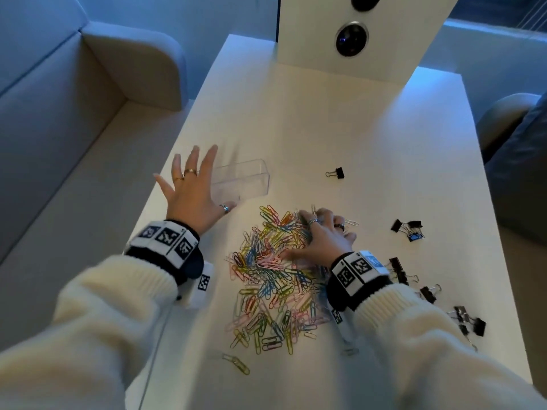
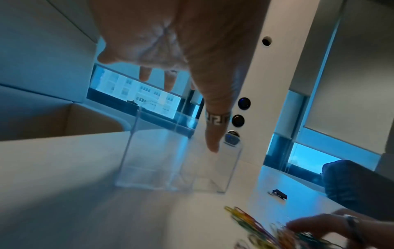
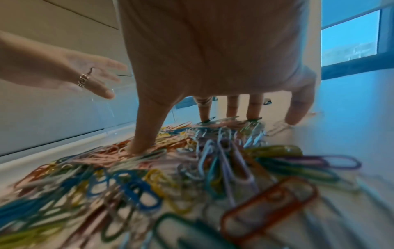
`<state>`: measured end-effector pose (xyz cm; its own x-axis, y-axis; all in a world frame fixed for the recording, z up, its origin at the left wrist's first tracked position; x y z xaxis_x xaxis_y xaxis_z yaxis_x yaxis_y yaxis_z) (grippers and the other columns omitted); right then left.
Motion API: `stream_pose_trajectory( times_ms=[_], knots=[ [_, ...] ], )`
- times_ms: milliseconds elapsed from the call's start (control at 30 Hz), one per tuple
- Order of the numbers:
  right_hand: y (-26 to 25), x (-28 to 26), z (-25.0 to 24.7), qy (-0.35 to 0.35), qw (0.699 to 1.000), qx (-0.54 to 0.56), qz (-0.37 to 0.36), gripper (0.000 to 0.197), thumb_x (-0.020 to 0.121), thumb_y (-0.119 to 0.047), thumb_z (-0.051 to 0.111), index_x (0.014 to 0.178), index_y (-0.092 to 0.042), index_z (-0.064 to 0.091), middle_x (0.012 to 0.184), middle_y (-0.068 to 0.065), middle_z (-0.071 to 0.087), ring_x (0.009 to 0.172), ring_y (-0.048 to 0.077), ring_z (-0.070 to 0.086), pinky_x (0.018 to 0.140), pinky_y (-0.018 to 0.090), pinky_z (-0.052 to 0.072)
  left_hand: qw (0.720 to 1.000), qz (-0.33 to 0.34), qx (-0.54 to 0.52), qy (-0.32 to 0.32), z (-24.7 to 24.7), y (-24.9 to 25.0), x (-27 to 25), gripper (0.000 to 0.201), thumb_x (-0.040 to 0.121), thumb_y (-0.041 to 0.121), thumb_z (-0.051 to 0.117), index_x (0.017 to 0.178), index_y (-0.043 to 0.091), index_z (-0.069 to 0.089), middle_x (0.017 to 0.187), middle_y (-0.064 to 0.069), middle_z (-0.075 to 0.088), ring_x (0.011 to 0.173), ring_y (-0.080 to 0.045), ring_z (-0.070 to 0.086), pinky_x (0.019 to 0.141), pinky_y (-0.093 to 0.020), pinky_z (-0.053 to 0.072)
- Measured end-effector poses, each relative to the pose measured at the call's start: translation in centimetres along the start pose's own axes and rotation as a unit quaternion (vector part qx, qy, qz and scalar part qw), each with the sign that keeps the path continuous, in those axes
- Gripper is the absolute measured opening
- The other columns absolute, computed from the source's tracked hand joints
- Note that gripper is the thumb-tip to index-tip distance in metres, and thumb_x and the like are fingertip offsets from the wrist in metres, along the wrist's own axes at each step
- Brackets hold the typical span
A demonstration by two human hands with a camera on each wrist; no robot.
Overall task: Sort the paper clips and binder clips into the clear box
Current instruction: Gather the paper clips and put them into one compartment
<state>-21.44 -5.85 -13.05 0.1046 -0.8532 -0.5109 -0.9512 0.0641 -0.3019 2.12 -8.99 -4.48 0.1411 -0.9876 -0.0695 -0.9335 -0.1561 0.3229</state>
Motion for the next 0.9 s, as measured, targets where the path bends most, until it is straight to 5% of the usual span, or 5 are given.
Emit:
stream_pose_trajectory(
  times_ms=[100,167,400,733,900],
  knots=[
    [-0.1,0.0,0.0,0.025,0.999,0.038,0.01,0.092,0.059,-0.055,0.076,0.135,-0.035,0.028,0.134,-0.001,0.019,0.126,0.028,0.025,0.102,0.05,0.023,0.997,-0.008,0.007,-0.071,1.4,-1.4,1.6,0.104,0.072,0.044,0.072,0.145,0.04,-0.002,0.157,0.0,0.009,0.144,-0.032,0.004,0.109,-0.064,0.003],
    [-0.2,0.2,0.2,0.022,0.997,0.075,0.017,0.079,0.061,-0.048,0.077,0.129,-0.028,0.04,0.126,0.001,0.025,0.12,0.026,0.033,0.102,0.049,0.031,0.995,0.001,-0.025,-0.1,2.3,-1.7,2.2,0.102,0.072,0.034,0.075,0.145,0.038,0.005,0.153,-0.004,0.022,0.138,-0.034,0.021,0.11,-0.058,0.02],
    [-1.7,0.6,0.6,0.037,0.989,0.142,-0.029,0.034,0.073,-0.02,0.074,0.102,-0.02,0.057,0.101,-0.002,0.047,0.104,0.02,0.049,0.086,0.027,0.041,0.992,0.007,-0.093,-0.084,2.9,-1.9,2.7,0.071,0.079,0.012,0.069,0.14,0.024,0.035,0.13,-0.008,0.047,0.118,-0.029,0.045,0.099,-0.042,0.041],
    [-1.0,0.4,-0.2,0.046,0.984,0.163,-0.047,0.023,0.081,-0.013,0.066,0.102,-0.007,0.062,0.098,0.007,0.065,0.085,0.015,0.056,0.074,0.02,0.041,0.984,0.068,-0.103,-0.126,2.1,-1.2,3.2,0.069,0.076,-0.01,0.058,0.132,0.028,0.046,0.13,-0.013,0.042,0.122,-0.03,0.04,0.103,-0.035,0.032],
    [0.4,0.6,-0.2,0.042,0.973,0.225,-0.028,0.022,0.081,-0.017,0.068,0.099,-0.008,0.061,0.09,0.003,0.063,0.08,0.014,0.057,0.068,0.018,0.045,0.985,0.008,-0.172,0.007,-0.9,-1.1,1.4,0.058,0.075,-0.005,0.054,0.126,0.023,0.05,0.14,-0.01,0.03,0.131,-0.031,0.025,0.107,-0.033,0.024]
  ],
)
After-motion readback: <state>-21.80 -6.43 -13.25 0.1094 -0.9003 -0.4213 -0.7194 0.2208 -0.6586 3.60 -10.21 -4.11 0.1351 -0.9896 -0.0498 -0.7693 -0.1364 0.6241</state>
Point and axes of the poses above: each hand's wrist, its own x-axis towards the middle knuckle, its own z-axis out of the palm, y = z × x, the point moved 10 cm from there along x, towards the middle knuckle
